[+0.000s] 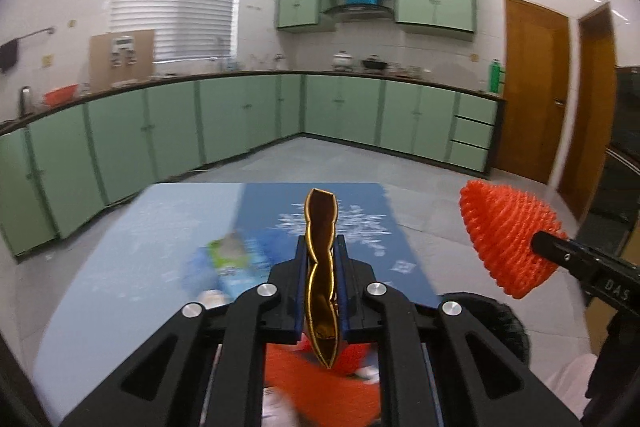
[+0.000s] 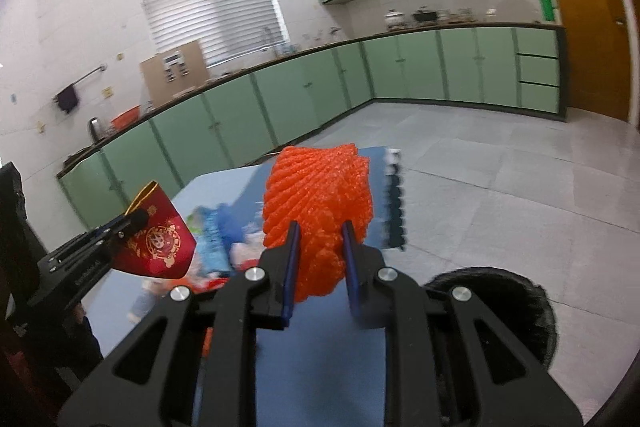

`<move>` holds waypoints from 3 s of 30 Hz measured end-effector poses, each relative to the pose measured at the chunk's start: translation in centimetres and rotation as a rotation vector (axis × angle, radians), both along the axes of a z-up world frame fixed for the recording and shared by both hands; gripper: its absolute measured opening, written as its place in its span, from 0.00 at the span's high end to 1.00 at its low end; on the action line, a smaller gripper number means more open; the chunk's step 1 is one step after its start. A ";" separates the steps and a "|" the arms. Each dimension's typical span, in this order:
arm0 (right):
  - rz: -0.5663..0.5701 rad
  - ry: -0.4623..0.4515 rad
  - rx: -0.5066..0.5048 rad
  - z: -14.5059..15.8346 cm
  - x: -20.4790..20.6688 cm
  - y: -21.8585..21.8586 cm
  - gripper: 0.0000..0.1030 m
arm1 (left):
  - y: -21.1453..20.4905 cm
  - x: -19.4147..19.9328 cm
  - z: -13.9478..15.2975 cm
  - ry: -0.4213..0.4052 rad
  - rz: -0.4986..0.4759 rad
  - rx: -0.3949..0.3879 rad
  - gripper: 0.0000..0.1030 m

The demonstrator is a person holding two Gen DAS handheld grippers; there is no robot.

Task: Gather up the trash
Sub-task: 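Carry the orange net to the bin and release it with the right gripper, then grasp the white paper cup with the left gripper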

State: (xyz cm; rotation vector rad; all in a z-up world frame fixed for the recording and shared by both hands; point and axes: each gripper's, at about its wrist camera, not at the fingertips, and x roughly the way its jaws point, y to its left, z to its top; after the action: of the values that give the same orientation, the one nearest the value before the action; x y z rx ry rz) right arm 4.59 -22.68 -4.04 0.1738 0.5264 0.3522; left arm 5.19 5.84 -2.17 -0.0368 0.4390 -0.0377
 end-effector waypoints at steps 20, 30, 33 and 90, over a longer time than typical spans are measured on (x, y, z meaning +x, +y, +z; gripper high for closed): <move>-0.363 0.202 -0.030 -9.5 2.8 -14.4 0.76 | -17.8 10.2 -7.2 0.214 -0.361 -0.068 0.84; -0.472 0.230 -0.072 -10.8 2.8 -15.5 0.28 | -17.6 11.4 -7.4 0.246 -0.373 -0.105 0.45; -0.506 0.189 -0.090 -10.0 2.2 -15.0 0.12 | -15.9 11.0 -6.2 0.213 -0.346 -0.103 0.36; 0.255 0.062 -0.114 -7.2 -2.6 15.4 0.35 | 11.4 -3.1 -9.6 0.247 0.232 0.009 0.67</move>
State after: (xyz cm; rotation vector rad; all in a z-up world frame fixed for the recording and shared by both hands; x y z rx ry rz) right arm 2.01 -7.23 -11.28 0.0068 0.6301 0.5653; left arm 2.13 17.20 -11.73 -0.0843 0.6794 0.1986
